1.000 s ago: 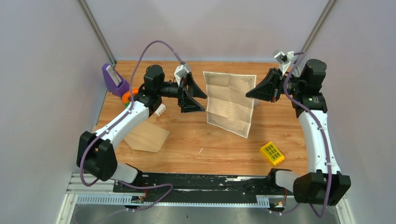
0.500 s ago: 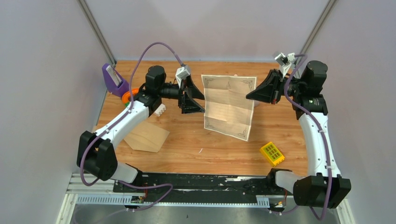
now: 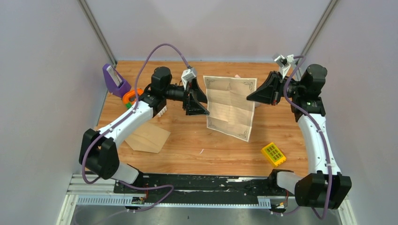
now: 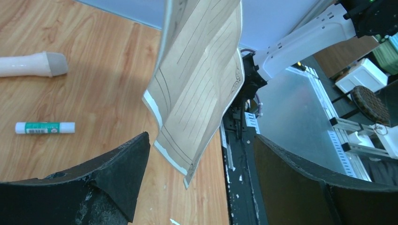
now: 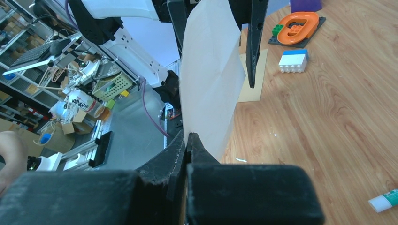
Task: Place the letter into the envelope and seal it
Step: Pick up the letter from the center of the board, then fold the letter.
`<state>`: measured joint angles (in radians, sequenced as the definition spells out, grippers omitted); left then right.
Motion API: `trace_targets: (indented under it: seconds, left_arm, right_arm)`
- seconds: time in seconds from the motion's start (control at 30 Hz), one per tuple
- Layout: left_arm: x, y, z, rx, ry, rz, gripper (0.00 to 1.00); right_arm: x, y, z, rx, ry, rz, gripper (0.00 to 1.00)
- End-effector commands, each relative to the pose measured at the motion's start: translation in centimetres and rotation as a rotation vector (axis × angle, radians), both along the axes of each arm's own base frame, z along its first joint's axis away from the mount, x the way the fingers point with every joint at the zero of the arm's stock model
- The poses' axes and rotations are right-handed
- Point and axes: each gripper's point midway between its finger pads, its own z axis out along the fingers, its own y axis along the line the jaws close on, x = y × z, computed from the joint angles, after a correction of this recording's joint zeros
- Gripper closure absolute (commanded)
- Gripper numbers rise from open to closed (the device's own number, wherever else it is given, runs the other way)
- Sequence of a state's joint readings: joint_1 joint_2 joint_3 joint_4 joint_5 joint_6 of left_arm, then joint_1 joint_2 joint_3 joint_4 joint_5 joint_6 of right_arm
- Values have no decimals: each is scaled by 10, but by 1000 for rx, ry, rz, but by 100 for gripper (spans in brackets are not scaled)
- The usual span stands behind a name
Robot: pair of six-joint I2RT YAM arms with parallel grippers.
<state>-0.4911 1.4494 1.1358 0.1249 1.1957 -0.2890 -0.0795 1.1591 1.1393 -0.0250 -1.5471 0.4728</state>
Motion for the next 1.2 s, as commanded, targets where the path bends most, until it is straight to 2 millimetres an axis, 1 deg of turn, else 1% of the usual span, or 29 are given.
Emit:
trace_targets:
  seconds: [0.0,0.07,0.2,0.33,0.57,0.67,0.77,0.87,1.03,1.1,1.17]
  left_arm:
    - [-2,-8,13,-31,-25,-36,8]
    - [-1,-9,12,-27,-23,-27,6]
    - [2,-8,8,-13,-35,-11,4]
    - [-2,-8,8,-22,-20,-24,5]
    - [-13,-10,13,-33,-11,-77,19]
    - [-18,-10,15,-35,-6,-94,21]
    - [-21,-10,17,-41,-8,-104,24]
    - [-24,-10,19,-47,-2,-110,26]
    - [-27,-10,29,-70,8,-128,30]
    - [-28,-10,33,-81,13,-131,32]
    - [-28,-10,36,-91,16,-134,36]
  right_arm:
    - [-4,1,4,-3,-38,27,100]
    - [-6,1,5,-4,-30,36,100]
    - [-8,1,10,-5,-48,33,100]
    - [-3,1,14,-1,-51,0,100]
    - [10,-3,24,13,-44,-79,100]
    - [20,-10,29,28,-34,-149,100]
    - [25,-15,27,43,-5,-175,100]
    - [28,-16,23,48,2,-182,100]
    - [34,-19,21,62,12,-230,100]
    - [39,-21,16,75,28,-266,100]
    - [43,-24,12,91,42,-307,100]
